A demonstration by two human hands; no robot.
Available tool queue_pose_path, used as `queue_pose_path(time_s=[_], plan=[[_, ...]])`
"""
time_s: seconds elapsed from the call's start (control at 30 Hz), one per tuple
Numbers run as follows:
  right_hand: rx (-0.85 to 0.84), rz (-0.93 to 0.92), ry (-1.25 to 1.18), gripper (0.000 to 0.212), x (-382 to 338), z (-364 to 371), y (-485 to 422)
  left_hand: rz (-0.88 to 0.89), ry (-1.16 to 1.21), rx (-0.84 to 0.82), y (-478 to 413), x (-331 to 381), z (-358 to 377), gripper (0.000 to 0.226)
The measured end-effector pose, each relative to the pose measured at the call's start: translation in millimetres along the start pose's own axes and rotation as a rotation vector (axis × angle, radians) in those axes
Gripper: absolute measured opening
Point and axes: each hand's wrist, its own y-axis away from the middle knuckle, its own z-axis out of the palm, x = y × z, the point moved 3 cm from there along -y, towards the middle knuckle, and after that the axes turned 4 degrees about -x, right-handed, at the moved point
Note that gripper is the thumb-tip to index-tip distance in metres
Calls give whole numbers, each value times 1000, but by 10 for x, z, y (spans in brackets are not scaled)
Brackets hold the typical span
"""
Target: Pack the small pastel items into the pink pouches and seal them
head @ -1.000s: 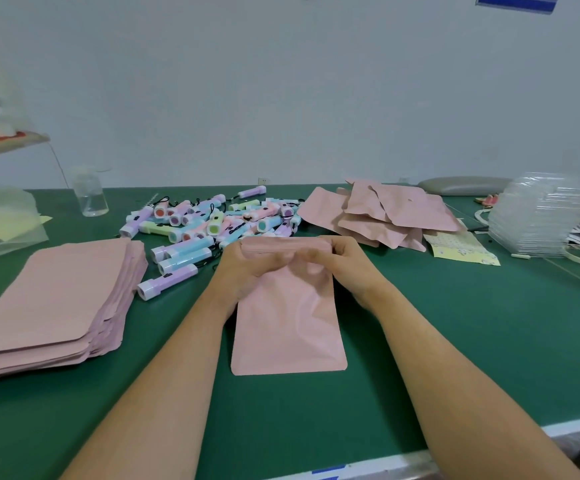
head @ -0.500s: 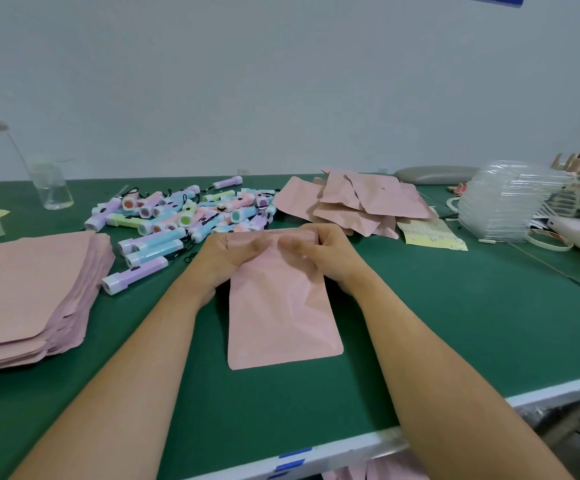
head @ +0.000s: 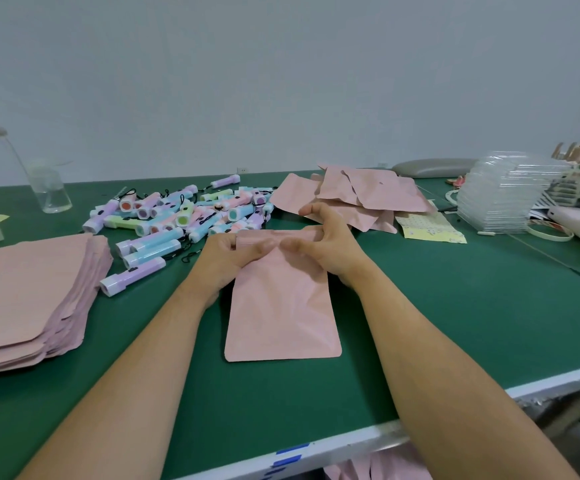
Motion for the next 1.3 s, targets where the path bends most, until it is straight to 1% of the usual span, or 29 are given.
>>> queue_pose_path(time_s=[0.1,0.13,0.17,0.2,0.23,0.27,0.3,0.33,0.4,0.43,0.5,0.6,0.7,0.77,0.87,0.93,1.17,1.3], plan=[[-35,-13,79,56,-49,-80,35,3,-2,-26,-1,1,-9,34],[5,-23,75,49,-53,-180,45,6,-1,-30,1,-1,-1,34],[117,-21,30,38,-50,-322,56,6,-1,-30,0,-2,3,32],[298,0,16,27,-18,-514,69,6,-2,-30,0,-3,3,29],[513,37,75,24,23,-736,106,7,-1,-32,-1,-5,4,27],[719,111,220,25,93,-963,159,8,1,-34,-6,-8,5,26],[860,223,389,26,176,-1161,212,12,2,-31,-15,-10,8,26],[903,342,508,25,277,-1298,245,19,4,-19,-29,-9,11,24],[792,524,661,21,457,-1430,227,40,30,33,-60,-17,18,21],[731,559,719,22,501,-1462,201,45,47,61,-78,-28,17,20],[662,564,804,31,533,-1528,138,35,59,79,-85,-71,2,20],[548,584,926,36,572,-1653,68,27,26,22,-70,-128,-7,23],[451,550,1004,26,651,-1745,17,25,31,17,-72,-139,-5,22],[438,526,1004,25,677,-1765,-23,9,8,21,-92,-130,9,22],[451,506,1030,35,681,-1756,-66,-6,-20,17,-115,-133,32,21],[464,506,1054,36,681,-1732,-75,-11,-27,25,-117,-134,27,21],[498,496,1009,17,704,-1722,-63,-18,-49,38,-107,-143,35,20],[500,493,991,13,707,-1732,-57,-11,-66,36,-112,-142,35,14]])
